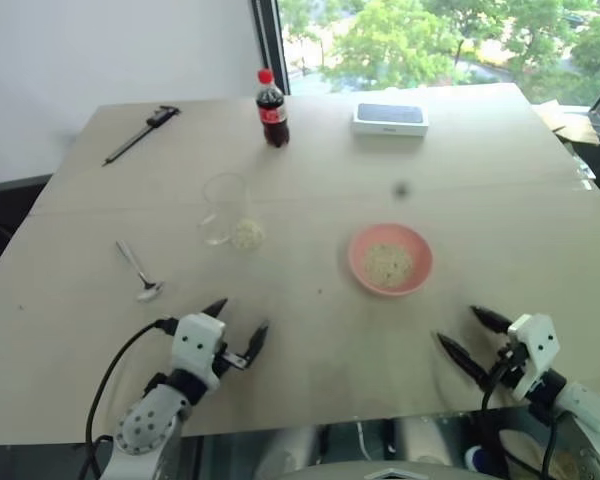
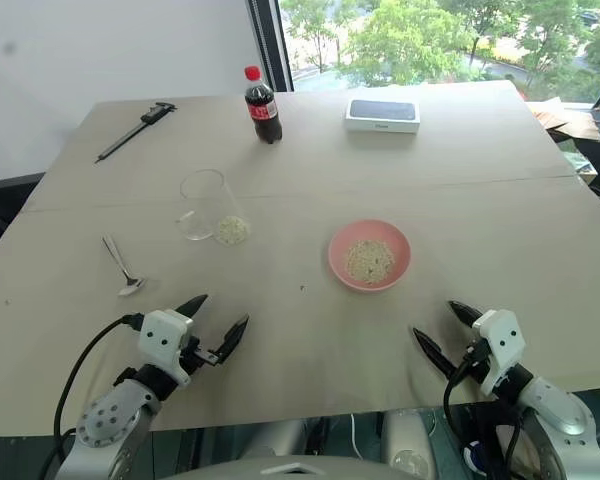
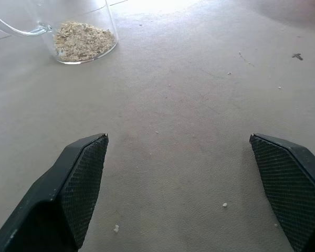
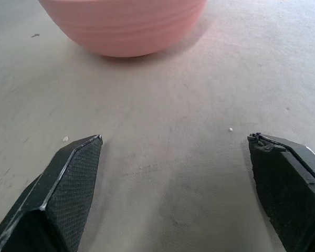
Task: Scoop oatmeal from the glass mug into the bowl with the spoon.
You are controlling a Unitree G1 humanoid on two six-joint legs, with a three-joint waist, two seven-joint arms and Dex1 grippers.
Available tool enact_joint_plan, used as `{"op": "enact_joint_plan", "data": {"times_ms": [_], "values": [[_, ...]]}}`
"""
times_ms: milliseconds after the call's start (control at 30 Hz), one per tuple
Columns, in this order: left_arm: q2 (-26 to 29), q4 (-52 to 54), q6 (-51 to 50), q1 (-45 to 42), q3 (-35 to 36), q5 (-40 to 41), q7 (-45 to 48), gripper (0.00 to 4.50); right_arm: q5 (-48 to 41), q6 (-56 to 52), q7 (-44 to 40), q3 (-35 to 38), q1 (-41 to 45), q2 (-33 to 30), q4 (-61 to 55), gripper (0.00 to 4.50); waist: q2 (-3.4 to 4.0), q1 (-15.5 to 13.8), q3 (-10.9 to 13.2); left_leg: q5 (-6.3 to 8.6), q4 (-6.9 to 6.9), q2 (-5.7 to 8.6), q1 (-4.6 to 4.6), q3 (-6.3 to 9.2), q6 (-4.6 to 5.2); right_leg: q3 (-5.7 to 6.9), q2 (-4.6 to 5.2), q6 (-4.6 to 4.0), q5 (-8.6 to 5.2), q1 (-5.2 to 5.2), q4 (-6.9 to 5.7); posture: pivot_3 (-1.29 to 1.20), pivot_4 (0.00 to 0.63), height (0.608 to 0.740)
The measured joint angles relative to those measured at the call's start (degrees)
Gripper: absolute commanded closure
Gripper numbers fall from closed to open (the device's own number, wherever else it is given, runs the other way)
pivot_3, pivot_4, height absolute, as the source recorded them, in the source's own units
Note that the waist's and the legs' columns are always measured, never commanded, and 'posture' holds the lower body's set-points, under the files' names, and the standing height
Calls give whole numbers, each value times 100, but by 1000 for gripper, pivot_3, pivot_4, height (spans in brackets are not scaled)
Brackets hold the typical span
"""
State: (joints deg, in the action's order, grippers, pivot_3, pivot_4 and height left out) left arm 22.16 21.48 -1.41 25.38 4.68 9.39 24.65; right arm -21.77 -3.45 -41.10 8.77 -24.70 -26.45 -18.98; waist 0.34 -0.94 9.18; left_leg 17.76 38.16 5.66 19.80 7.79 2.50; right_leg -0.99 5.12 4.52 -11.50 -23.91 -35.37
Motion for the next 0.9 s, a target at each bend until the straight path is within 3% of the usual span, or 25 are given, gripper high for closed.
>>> {"op": "enact_joint_plan", "data": {"times_ms": [200,900], "values": [[-250,88,14,124,-41,-34,-234,0,65,66,-246,-58,804,-147,683,30,-21,15,20,0,4,-1,-7,-14,1,-9,1,-1,0,4,-2,0,150,740],[-322,154,71,227,-64,-68,-316,0,80,244,-363,-86,846,-137,792,30,-21,-2,21,1,1,-2,-2,0,-1,5,-2,2,2,1,1,0,150,740]]}}
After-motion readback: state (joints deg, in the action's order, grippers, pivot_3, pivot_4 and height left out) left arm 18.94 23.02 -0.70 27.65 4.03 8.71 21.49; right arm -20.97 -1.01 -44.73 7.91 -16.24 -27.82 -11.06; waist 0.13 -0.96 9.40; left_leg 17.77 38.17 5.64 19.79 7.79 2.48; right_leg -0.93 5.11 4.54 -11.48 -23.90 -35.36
